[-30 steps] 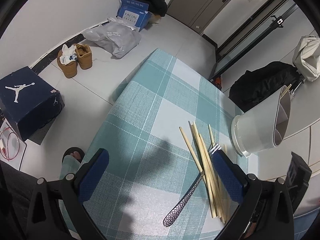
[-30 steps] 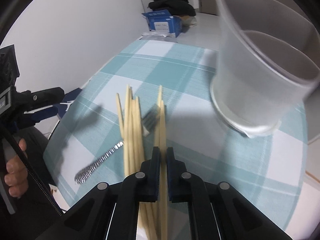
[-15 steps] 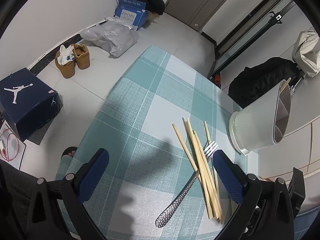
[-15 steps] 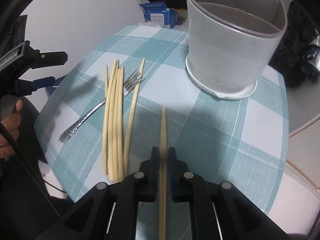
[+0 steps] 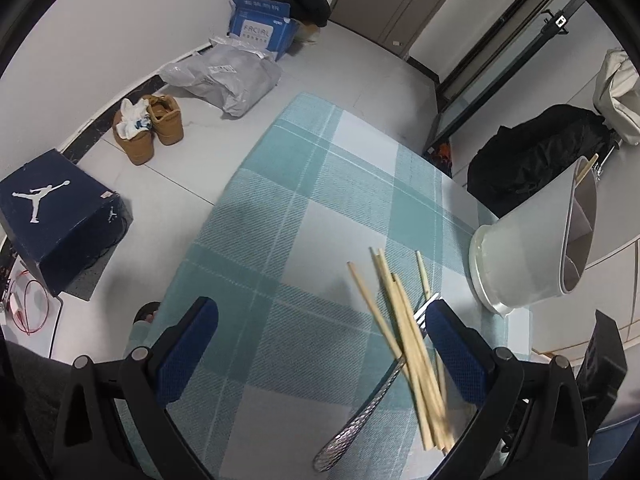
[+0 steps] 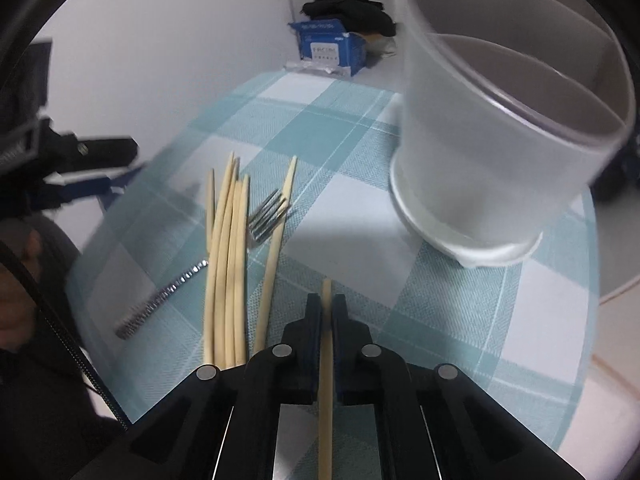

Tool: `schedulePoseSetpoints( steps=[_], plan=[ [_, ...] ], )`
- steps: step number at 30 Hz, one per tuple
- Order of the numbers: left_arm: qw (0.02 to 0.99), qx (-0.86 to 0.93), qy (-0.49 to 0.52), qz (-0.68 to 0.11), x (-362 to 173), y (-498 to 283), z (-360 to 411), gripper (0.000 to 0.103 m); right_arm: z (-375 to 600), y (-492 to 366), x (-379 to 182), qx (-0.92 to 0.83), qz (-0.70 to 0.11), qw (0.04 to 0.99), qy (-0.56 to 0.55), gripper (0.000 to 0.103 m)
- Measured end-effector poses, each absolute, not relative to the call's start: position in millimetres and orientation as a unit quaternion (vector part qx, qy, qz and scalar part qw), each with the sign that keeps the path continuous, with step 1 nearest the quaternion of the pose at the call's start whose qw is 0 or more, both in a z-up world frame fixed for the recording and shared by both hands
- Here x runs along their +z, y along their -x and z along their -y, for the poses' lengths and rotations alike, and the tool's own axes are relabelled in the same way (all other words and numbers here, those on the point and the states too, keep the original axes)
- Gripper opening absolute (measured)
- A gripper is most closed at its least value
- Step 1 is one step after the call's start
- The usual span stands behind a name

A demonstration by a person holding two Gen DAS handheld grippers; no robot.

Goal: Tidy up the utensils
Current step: 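Lift the chopstick with the right tool while the left tool grasps another chopstick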

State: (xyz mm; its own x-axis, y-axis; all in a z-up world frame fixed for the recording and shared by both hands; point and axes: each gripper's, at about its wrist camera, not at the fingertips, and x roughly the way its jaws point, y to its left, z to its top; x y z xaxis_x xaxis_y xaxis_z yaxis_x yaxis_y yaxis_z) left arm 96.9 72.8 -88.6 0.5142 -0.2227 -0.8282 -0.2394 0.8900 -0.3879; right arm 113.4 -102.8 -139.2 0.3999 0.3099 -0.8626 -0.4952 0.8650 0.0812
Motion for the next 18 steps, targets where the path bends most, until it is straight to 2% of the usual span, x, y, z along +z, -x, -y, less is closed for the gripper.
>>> schedulePoseSetpoints(
  steps=[5, 10, 12, 18],
  plan=[
    [0.819, -0.037, 0.265, -0.508, -90, -117, -65, 0.099, 133, -118, -119, 0.256, -0.475, 0.842, -0.008, 0.004],
    [0.806, -0.043, 0.256, -0.532, -92, -139, -54, 0.089, 159, -117, -94, 0.275, -0.432, 0.855, -0.08, 0.004],
    [0.796, -0.043, 0.261, -0.544, -97, -145, -53, 0.075, 166, -116, -87, 0.278, -0.417, 0.86, -0.097, 0.004],
    [0.781, -0.035, 0.272, -0.561, -103, -148, -51, 0.049, 181, -115, -74, 0.281, -0.39, 0.868, -0.122, 0.004]
  ],
)
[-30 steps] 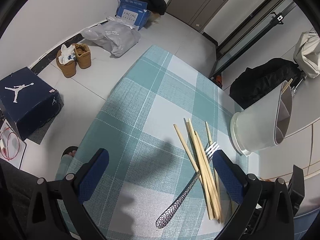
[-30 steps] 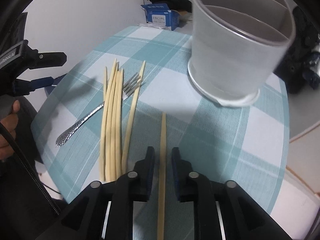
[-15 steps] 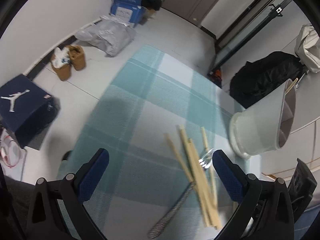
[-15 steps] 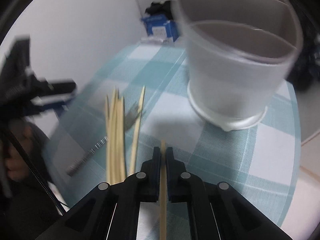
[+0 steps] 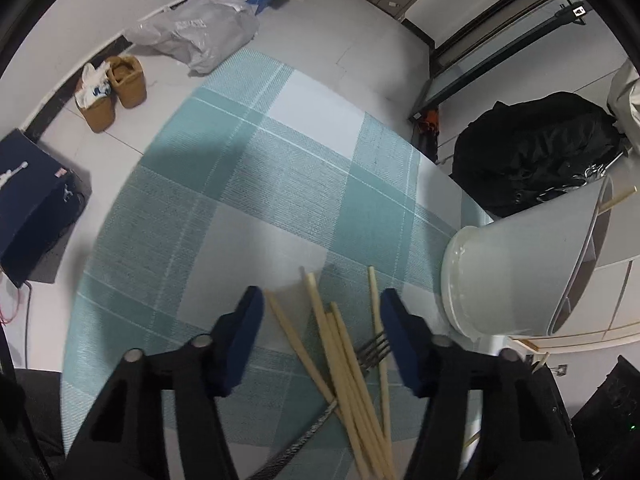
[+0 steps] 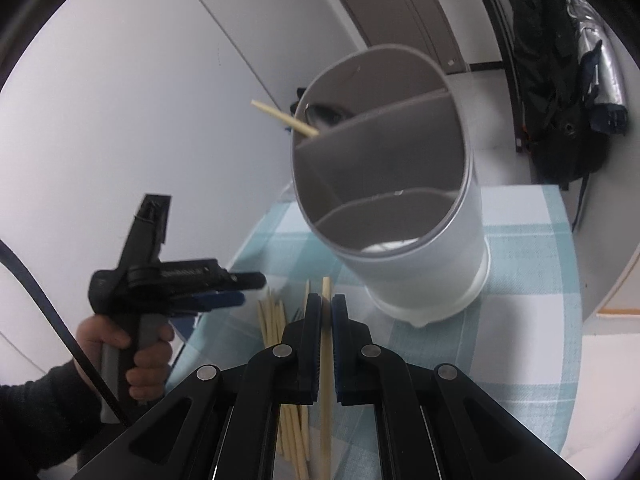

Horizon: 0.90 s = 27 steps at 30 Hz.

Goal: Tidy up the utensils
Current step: 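Lift the chopstick with the right tool while the left tool grasps another chopstick, then carry both held chopsticks up over the white utensil holder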

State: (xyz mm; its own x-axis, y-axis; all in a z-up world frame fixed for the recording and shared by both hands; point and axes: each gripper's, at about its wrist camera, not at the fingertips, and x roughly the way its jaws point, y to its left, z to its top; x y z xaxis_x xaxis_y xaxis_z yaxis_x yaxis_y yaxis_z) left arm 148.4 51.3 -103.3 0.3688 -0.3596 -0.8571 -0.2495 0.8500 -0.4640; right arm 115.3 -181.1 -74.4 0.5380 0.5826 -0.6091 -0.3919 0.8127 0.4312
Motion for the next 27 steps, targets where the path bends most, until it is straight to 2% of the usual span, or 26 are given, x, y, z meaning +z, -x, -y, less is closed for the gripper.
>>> schedulePoseSetpoints(
  steps=[3, 7, 12, 15, 27],
  plan=[
    [0.773, -0.035, 0.269, -0.574, -106, -153, -45, 0.036, 176, -121, -77, 0.283, -0.386, 0.869, -0.124, 0.004],
    [0.765, -0.024, 0.271, -0.584, -111, -156, -42, 0.029, 177, -120, -75, 0.287, -0.384, 0.868, -0.127, 0.004],
    [0.762, -0.011, 0.276, -0.585, -113, -158, -42, 0.01, 182, -113, -67, 0.29, -0.375, 0.871, -0.131, 0.004],
    [0.762, -0.002, 0.279, -0.585, -115, -160, -42, 0.003, 181, -110, -65, 0.292, -0.372, 0.871, -0.132, 0.004],
    [0.805, 0.014, 0.271, -0.527, -85, -149, -42, 0.001, 185, -105, -61, 0.281, -0.359, 0.88, -0.13, 0.004]
  ],
)
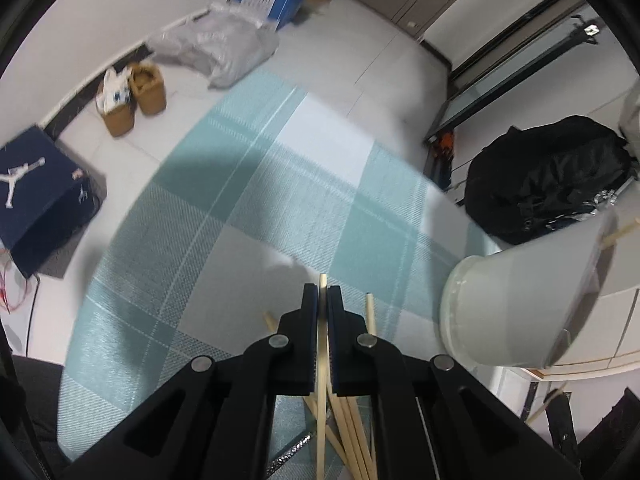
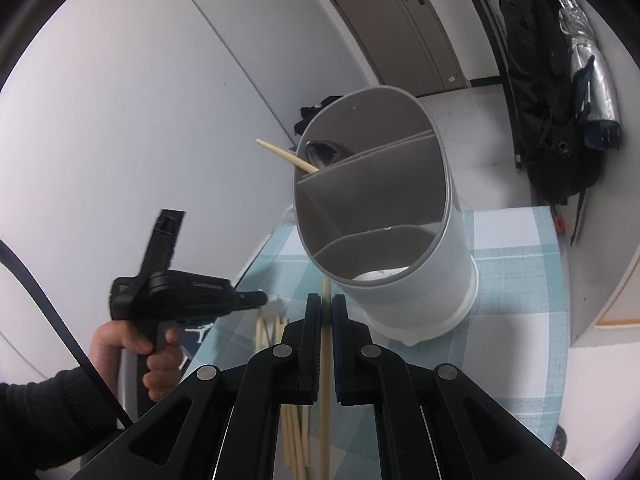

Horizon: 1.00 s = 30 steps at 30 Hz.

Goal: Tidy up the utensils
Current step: 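Carry both held chopsticks up over the white utensil holder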

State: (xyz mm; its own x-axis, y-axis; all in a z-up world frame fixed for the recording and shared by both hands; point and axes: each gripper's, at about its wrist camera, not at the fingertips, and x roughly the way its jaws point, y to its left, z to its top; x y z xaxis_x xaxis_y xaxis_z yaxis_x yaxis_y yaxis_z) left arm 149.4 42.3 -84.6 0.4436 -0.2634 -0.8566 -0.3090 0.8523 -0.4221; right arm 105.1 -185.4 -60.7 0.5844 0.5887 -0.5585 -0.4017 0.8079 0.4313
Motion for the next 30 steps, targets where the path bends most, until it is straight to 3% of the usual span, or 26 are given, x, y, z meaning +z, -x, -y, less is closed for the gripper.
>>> schedulePoseSetpoints(
  steps=[11, 30],
  plan=[
    [0.884, -0.042, 0.203, -0.42, -26, -104, -20, 0.001, 185, -81, -46, 0.259, -0.318, 0.905, -0.111, 0.004],
    [0.933, -0.1, 0.141, -0.317, 21, -51, -4, 0.001, 171, -31, -14, 0.2, -0.27, 0.941, -0.049, 0.004]
  ],
)
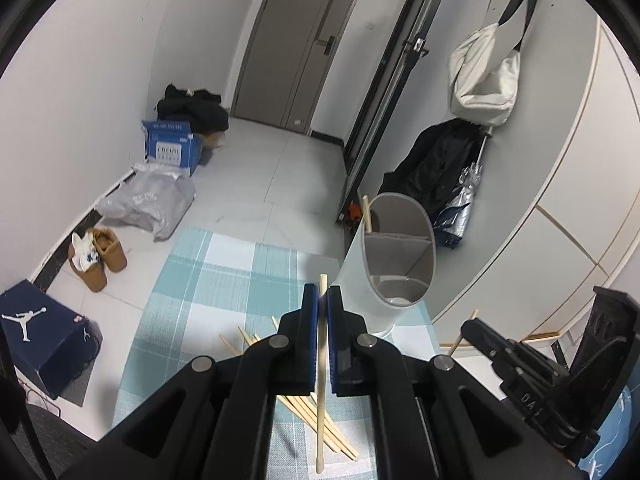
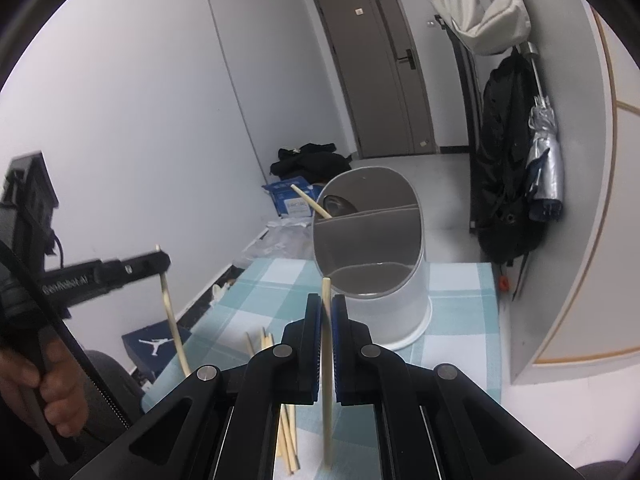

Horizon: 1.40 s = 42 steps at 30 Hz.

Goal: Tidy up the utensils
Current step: 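Carry both held chopsticks up over the white utensil holder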

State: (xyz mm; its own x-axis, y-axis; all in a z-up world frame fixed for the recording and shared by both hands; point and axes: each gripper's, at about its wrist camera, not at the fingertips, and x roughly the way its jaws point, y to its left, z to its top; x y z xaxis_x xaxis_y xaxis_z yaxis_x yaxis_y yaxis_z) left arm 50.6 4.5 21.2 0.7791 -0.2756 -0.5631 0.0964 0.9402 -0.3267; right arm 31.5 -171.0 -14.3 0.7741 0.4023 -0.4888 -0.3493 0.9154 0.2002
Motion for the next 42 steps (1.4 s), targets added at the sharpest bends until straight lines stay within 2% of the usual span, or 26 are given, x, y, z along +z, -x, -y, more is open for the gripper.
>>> schedulePoseSetpoints(
  steps=[8, 19, 34, 42],
  plan=[
    [0.947, -0.119, 0.151, -0.258, 46, -40, -4, 0.001, 169, -21, 1, 0.201, -0.255, 0.945, -0.043, 0.004],
    [0.957, -0.124, 0.151, -0.216, 81, -55, 14, 0.001, 179, -38, 46, 0.205, -0.234, 0.95, -0.037, 0.004],
    [0.958, -0.118, 0.162, -0.206, 113, -101, 27, 0.001, 201, -97, 116, 0.216, -0.202, 0.954, -0.047, 0.004],
    [0.956, -0.102, 0.206, -0.183, 114, -133, 24, 0.001, 204, -139, 138, 0.225, -0.179, 0.957, -0.033, 0.004]
  ],
)
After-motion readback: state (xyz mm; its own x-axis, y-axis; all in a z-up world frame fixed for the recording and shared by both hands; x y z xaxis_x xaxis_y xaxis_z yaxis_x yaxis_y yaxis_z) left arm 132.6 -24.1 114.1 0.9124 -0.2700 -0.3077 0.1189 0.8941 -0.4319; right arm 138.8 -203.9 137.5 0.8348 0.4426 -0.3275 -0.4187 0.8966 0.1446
